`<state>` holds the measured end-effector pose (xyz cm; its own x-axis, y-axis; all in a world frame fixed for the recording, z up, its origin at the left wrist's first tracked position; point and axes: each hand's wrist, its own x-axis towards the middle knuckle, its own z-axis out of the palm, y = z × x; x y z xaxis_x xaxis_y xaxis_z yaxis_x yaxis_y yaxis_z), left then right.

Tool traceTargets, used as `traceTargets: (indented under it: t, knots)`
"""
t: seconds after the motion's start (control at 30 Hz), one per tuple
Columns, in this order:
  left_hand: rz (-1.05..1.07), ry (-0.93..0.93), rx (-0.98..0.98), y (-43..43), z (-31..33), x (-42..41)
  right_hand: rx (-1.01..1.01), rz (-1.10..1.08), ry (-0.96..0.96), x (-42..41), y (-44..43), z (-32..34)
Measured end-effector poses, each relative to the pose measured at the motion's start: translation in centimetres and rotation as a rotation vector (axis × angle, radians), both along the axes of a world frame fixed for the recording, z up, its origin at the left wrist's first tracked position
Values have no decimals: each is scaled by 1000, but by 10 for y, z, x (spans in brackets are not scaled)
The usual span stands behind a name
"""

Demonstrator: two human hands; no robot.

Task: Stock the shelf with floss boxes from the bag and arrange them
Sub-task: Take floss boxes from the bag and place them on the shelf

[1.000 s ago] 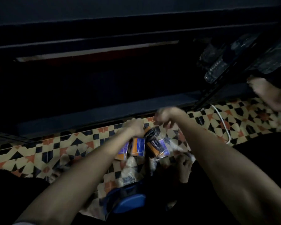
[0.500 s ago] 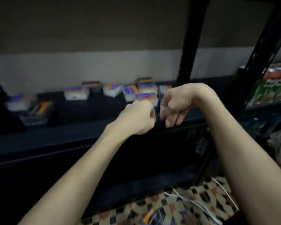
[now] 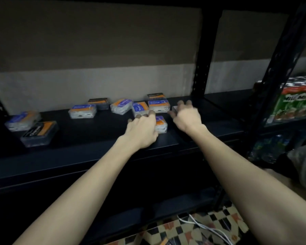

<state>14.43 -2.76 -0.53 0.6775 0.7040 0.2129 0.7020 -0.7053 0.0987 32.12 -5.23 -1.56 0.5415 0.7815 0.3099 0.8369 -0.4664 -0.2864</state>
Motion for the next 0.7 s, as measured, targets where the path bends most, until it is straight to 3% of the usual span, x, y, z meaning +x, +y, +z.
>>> traceTargets:
  t: [0.07, 0.17, 0.27, 0.4, 0.57, 0.7]
  knots:
    - [7, 49, -5, -1, 12, -5, 7, -69, 21, -7, -2, 12]
    - [20, 102, -87, -3, 22, -10, -246, -128, 119, -25, -15, 42]
    - [34, 170, -126, -12, 32, -17, -553, 17, 125, -41, -33, 76]
    - [-39, 412, -318, -37, 54, -35, -804, 246, 361, -54, -46, 91]
    - [-55, 662, -464, -58, 45, -59, -936, 413, 382, -81, -75, 76]
    - [-37, 851, -601, -61, -22, -72, -1108, 475, 434, -107, -78, 15]
